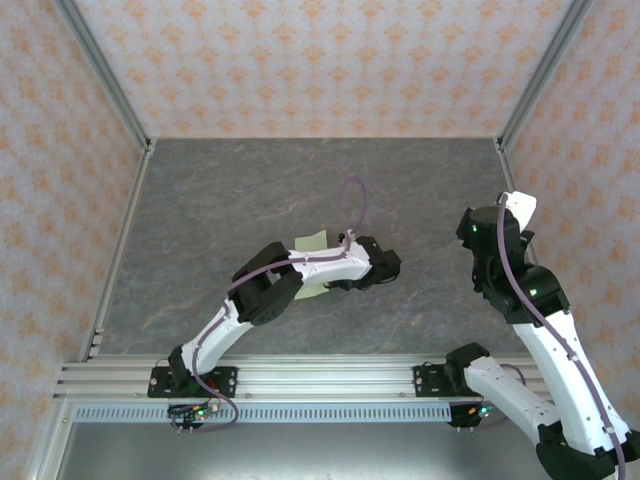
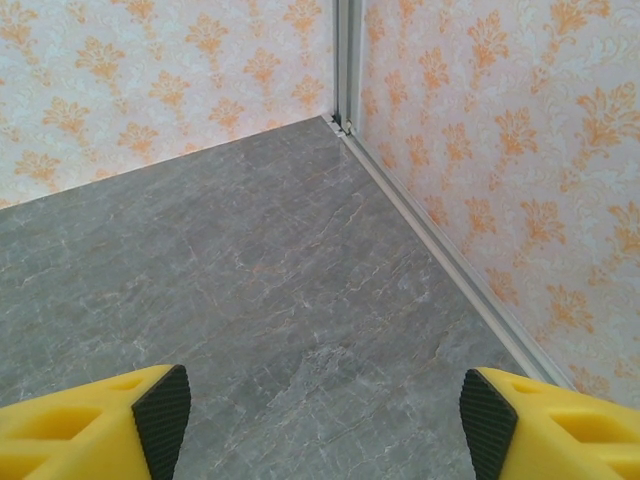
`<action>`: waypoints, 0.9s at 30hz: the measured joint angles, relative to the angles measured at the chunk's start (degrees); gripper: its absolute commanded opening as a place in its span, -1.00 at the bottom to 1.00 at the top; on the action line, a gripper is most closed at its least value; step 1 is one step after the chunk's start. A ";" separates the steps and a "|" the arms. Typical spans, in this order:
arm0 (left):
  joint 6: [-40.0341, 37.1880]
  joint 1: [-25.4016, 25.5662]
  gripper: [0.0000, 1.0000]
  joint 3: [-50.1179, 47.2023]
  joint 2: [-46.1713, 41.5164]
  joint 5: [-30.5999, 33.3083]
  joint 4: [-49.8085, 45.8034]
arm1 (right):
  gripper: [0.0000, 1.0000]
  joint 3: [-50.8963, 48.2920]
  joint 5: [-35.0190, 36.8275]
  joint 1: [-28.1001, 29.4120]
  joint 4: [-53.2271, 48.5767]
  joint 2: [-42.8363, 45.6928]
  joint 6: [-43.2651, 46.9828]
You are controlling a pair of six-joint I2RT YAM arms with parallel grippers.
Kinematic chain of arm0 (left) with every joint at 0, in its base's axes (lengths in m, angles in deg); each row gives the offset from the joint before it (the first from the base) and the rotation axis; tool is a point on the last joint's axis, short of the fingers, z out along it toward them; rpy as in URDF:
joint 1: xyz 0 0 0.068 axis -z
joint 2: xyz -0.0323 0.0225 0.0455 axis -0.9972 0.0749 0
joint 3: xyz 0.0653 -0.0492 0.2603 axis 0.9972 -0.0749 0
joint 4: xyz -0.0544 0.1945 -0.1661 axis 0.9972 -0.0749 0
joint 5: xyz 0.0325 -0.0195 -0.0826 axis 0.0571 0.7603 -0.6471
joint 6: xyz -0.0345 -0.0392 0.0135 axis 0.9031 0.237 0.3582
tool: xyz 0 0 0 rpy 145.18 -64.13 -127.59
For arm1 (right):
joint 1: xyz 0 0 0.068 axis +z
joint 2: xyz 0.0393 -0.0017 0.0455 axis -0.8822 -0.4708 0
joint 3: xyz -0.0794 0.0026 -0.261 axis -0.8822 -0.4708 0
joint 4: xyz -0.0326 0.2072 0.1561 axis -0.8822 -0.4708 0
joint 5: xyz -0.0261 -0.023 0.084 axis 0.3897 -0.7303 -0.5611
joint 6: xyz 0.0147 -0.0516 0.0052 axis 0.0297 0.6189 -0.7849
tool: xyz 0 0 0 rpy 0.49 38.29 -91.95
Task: Fold a paper plane with a square sheet of paper (fold left side to right side)
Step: Turn over the paper at the center of the table.
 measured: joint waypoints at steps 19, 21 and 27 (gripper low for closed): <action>-10.01 -8.13 0.36 -12.33 -26.01 -27.58 21.70 | 0.56 -2.43 -14.12 0.00 2.58 -3.65 1.42; -9.18 -12.31 0.37 -19.61 -33.18 -30.82 26.08 | 0.55 -3.56 -20.37 0.00 4.50 -4.74 1.46; -5.35 -25.73 0.27 -37.55 -41.86 -42.77 38.42 | 0.53 -8.85 -36.33 3.28 12.26 -8.13 1.14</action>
